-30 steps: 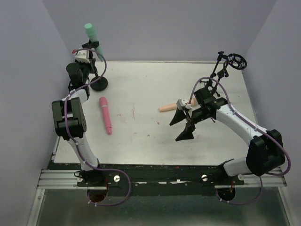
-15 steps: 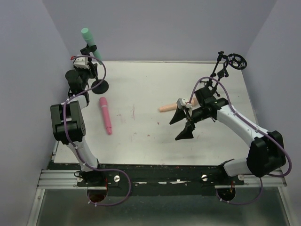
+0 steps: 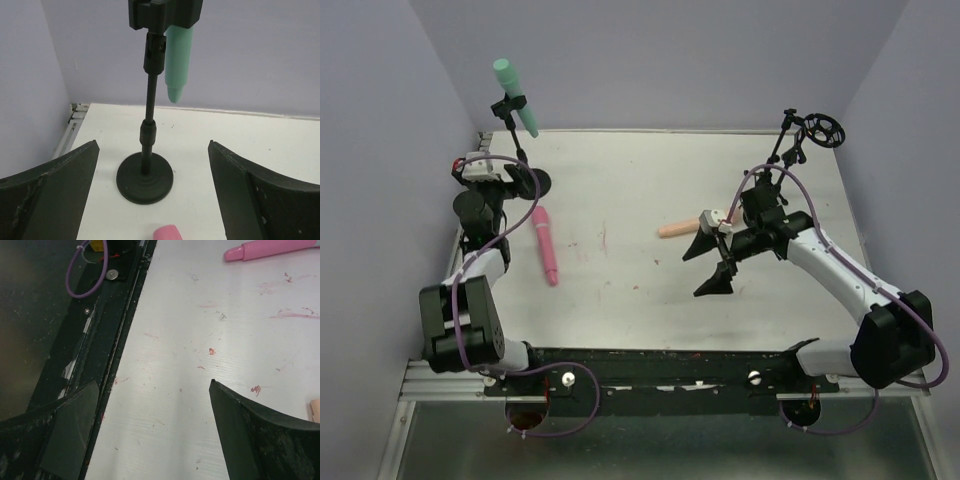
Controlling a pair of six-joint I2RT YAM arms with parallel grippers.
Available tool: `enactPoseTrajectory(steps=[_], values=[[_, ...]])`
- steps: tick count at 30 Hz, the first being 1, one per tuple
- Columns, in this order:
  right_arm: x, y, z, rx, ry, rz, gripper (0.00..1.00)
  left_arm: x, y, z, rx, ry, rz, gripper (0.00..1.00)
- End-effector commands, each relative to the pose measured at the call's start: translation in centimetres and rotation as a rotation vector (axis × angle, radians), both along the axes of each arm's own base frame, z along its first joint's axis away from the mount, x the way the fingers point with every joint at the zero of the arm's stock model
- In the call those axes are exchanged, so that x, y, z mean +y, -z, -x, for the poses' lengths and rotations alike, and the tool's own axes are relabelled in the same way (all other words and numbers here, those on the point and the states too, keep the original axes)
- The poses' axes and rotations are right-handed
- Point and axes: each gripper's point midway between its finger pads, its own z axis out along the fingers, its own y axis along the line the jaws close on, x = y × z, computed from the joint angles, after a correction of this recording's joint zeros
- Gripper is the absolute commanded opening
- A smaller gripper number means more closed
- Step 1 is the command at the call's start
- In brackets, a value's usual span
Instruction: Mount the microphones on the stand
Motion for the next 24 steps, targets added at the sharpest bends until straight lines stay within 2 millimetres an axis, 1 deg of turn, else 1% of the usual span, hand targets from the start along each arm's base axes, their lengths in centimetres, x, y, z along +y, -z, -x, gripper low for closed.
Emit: enactPoseTrajectory(steps=[1, 2, 3, 5, 7, 9, 10, 12, 14, 15, 18, 19, 20, 21, 22, 23, 24], values=[[-0.5, -0.5, -0.2, -0.059, 0.024, 0.004, 1.00, -0.3, -3.0, 4.4, 0.025, -0.040, 0.155, 0.98], [-0.6, -0.7, -0.2, -0.068, 0.032, 0.005, 1.00, -1.2, -3.7, 5.1, 0.031, -0.002, 0.175, 0.98], [-0.8, -1.0, -0.2, -0.077, 0.042, -0.002, 1.00, -1.9, -3.6, 5.7, 0.069, 0.028, 0.194, 0.98], [-1.2, -1.6, -0.2, -0.088, 0.063, -0.015, 1.00, -3.6, -5.3, 7.6, 0.089, 0.094, 0.227, 0.98], [-1.8, -2.2, -0.4, -0.114, 0.093, -0.015, 1.00, -5.2, -6.1, 9.4, 0.121, 0.154, 0.275, 0.98], [-2.7, -3.3, -1.0, -0.123, 0.140, 0.002, 1.00, -7.0, -6.5, 11.1, 0.143, 0.235, 0.295, 0.98], [-3.1, -4.1, -1.5, -0.126, 0.169, 0.007, 1.00, -7.6, -6.3, 11.8, 0.163, 0.257, 0.311, 0.98], [-3.8, -5.3, -2.0, -0.104, 0.227, 0.024, 1.00, -8.7, -5.9, 13.4, 0.184, 0.303, 0.330, 0.98], [-4.5, -6.2, -2.5, -0.073, 0.295, 0.042, 1.00, -10.0, -5.0, 14.8, 0.208, 0.360, 0.350, 0.98], [-4.9, -6.7, -2.9, -0.059, 0.338, 0.050, 1.00, -10.5, -4.2, 15.3, 0.226, 0.380, 0.364, 0.98], [-6.7, -8.8, -5.0, -0.027, 0.519, 0.080, 1.00, -12.3, -2.6, 16.7, 0.271, 0.436, 0.380, 0.98], [-7.3, -9.9, -5.8, -0.029, 0.585, 0.081, 1.00, -12.9, -2.2, 17.1, 0.289, 0.458, 0.381, 0.98], [-8.0, -10.8, -6.8, -0.031, 0.658, 0.087, 1.00, -13.4, -2.0, 17.3, 0.301, 0.475, 0.375, 0.98], [-8.6, -12.1, -7.7, -0.030, 0.736, 0.077, 1.00, -14.0, -1.9, 17.6, 0.322, 0.492, 0.375, 0.98], [-9.3, -13.0, -8.5, -0.035, 0.811, 0.077, 1.00, -14.4, -2.0, 17.8, 0.332, 0.510, 0.366, 0.98], [-10.1, -14.3, -9.4, -0.036, 0.889, 0.056, 1.00, -15.0, -2.0, 18.0, 0.343, 0.537, 0.358, 0.98], [-10.9, -15.3, -10.3, -0.010, 0.967, 0.031, 1.00, -15.5, -2.1, 18.2, 0.347, 0.566, 0.355, 0.98]])
